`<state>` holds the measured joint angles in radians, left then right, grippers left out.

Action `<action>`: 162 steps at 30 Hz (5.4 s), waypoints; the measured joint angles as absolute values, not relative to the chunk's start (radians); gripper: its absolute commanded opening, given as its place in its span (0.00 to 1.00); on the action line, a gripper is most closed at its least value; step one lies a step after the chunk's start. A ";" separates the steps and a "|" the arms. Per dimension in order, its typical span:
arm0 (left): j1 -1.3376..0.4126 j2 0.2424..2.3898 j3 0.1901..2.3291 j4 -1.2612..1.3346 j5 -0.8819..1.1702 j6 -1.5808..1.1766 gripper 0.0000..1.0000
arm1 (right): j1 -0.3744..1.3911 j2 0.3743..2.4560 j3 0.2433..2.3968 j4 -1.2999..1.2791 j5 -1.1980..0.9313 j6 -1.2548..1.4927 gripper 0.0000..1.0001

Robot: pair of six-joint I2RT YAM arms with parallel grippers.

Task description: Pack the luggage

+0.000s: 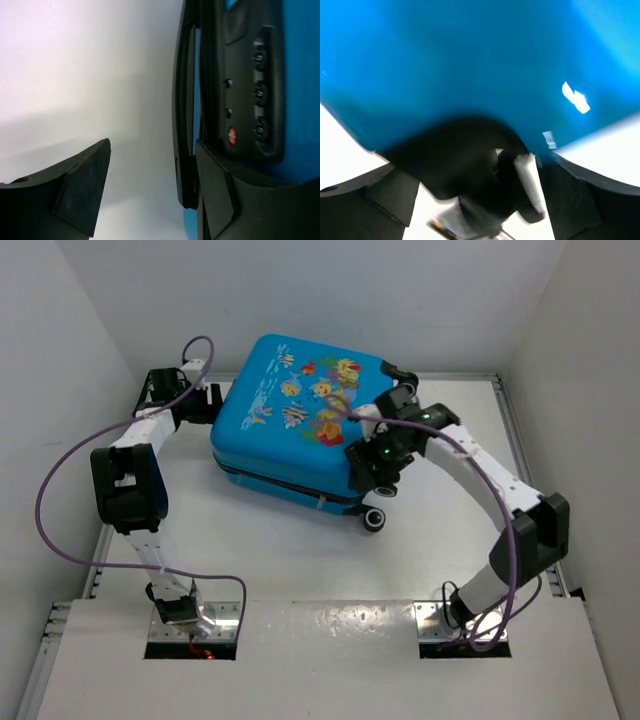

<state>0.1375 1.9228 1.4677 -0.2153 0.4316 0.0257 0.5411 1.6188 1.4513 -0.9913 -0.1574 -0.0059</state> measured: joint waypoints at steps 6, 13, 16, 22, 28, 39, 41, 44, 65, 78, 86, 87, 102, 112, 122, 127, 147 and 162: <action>0.128 1.924 1.453 -0.191 0.491 -0.022 0.73 | 0.322 1.383 1.293 -0.767 -0.238 0.113 0.61; 0.119 1.929 1.448 -0.176 0.519 -0.038 0.73 | 0.180 1.275 1.243 -0.474 0.008 0.398 0.60; 0.119 1.929 1.448 -0.176 0.519 -0.035 0.73 | 0.116 1.336 1.252 -0.455 0.022 0.488 0.36; 0.119 1.929 1.448 -0.176 0.512 -0.035 0.72 | -0.009 1.573 1.282 -0.471 0.029 0.683 0.00; 0.115 1.929 1.448 -0.183 0.513 -0.029 0.69 | -0.029 1.923 1.375 -0.457 0.000 0.766 0.00; 0.118 1.781 1.190 -0.042 0.541 -0.017 0.63 | 0.074 2.249 1.647 -0.312 -0.169 0.865 0.00; 0.123 1.731 1.131 -0.044 0.551 -0.017 0.63 | 0.073 2.283 1.693 -0.301 -0.186 0.875 0.00; 0.125 1.680 1.072 -0.058 0.579 -0.022 0.63 | 0.078 2.360 1.810 -0.286 -0.197 0.883 0.00; 0.390 1.794 1.310 -0.307 0.642 -0.033 0.60 | -0.057 2.080 1.855 -0.365 -0.225 0.606 0.45; 0.202 1.750 1.134 -0.235 0.587 -0.366 0.53 | -0.039 1.614 1.404 -0.453 -0.202 0.399 0.45; 0.204 1.752 1.134 -0.149 0.591 -0.484 0.50 | -0.022 1.230 1.085 -0.442 -0.283 0.261 0.27; 0.202 1.753 1.134 -0.144 0.591 -0.489 0.50 | -0.011 1.196 1.079 -0.439 -0.292 0.244 0.25; 0.099 1.842 1.189 -0.135 0.447 -0.505 0.42 | 0.231 1.021 0.762 -0.357 -0.264 0.064 0.00; 0.084 1.880 1.241 -0.168 0.448 -0.513 0.00 | 0.418 0.917 0.344 0.030 -0.272 -0.351 0.00; 0.080 1.897 1.268 -0.192 0.433 -0.510 0.00 | 0.536 1.325 0.262 0.617 -0.192 -0.731 0.00; 0.091 1.906 1.279 -0.191 0.438 -0.511 0.00 | 0.547 1.572 0.278 0.893 -0.158 -0.820 0.00; 0.195 1.908 1.238 -0.124 0.501 -0.574 0.00 | 0.558 1.627 0.520 0.839 0.033 -0.660 0.21; 0.196 1.908 1.238 -0.123 0.504 -0.581 0.00 | 0.581 1.438 0.648 0.308 0.330 0.086 0.27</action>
<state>0.1963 1.9076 1.2385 -0.1234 0.5041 -0.5808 0.5808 1.4380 0.6483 0.3080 0.3298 0.0860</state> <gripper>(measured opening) 0.135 0.257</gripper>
